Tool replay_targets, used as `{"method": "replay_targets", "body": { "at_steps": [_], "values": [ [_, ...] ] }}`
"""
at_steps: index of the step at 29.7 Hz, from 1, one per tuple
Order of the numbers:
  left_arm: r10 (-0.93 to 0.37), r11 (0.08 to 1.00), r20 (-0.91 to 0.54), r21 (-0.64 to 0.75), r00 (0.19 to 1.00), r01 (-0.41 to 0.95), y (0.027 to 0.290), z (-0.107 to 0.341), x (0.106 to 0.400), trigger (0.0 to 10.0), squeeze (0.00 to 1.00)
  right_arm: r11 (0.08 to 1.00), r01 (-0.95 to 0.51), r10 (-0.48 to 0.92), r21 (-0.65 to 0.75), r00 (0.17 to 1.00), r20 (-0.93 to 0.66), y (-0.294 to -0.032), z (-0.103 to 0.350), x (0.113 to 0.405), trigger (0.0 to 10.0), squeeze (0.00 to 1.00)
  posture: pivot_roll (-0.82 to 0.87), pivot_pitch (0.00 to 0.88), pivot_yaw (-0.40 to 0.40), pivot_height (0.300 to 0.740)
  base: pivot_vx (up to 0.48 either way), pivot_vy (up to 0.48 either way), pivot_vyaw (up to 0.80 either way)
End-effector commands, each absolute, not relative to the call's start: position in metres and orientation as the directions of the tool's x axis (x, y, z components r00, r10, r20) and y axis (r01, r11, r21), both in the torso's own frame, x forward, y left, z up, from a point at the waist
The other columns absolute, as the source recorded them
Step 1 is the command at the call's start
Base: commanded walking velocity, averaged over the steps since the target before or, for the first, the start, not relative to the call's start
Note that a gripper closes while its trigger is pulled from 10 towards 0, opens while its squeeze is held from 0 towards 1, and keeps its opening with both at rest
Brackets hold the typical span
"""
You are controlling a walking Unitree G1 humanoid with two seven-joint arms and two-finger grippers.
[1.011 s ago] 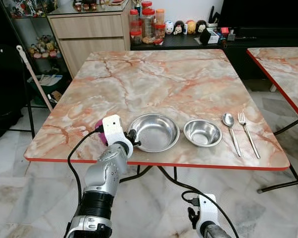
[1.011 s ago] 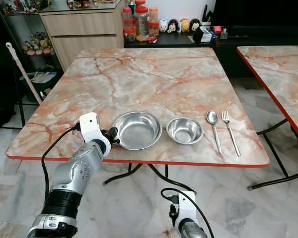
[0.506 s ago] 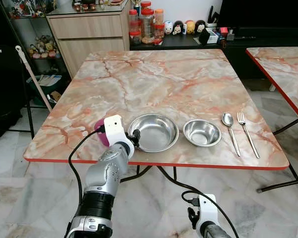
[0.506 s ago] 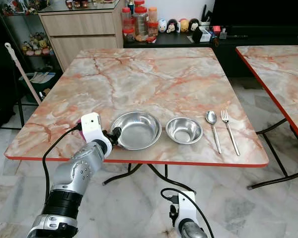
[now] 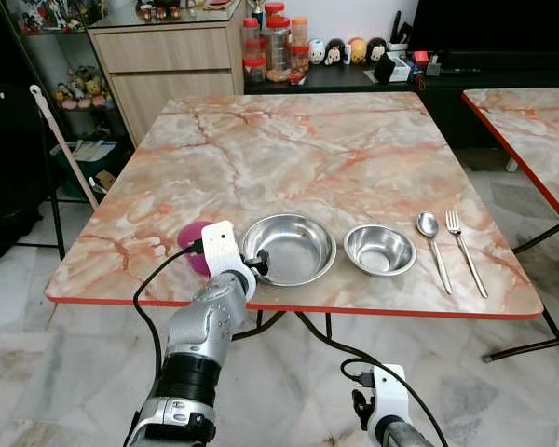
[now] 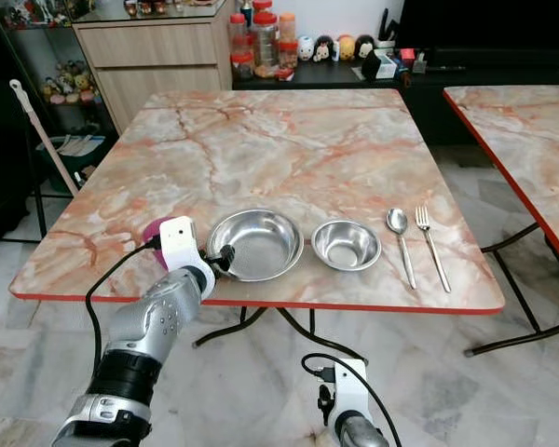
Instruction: Setting the table
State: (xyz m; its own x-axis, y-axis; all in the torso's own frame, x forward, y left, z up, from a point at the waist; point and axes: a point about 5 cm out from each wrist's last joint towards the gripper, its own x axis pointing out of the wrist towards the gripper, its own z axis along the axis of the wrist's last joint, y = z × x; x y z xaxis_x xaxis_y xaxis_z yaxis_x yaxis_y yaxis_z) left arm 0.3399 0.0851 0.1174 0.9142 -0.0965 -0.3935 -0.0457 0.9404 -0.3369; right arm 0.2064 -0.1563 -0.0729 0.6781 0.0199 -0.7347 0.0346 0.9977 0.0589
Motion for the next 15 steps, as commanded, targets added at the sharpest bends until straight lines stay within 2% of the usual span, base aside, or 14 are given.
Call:
{"method": "replay_targets", "body": {
  "at_steps": [1,15],
  "values": [
    [-0.089,0.945,-0.406,-0.323,0.909,-0.052,0.082,0.117,0.342,10.0,0.00,0.997,0.045,0.017,0.064,0.674,-0.738,-0.156,-0.074,0.205,10.0,0.00,0.10,0.000,0.046,0.740,0.000,0.000,0.00],
    [-0.187,0.921,-0.481,-0.389,0.856,-0.017,0.054,0.105,0.337,10.0,0.00,0.996,0.057,0.013,0.069,0.672,-0.740,-0.155,-0.075,0.203,10.0,0.00,0.09,0.000,0.060,0.740,0.000,0.000,0.00]
  ]
}}
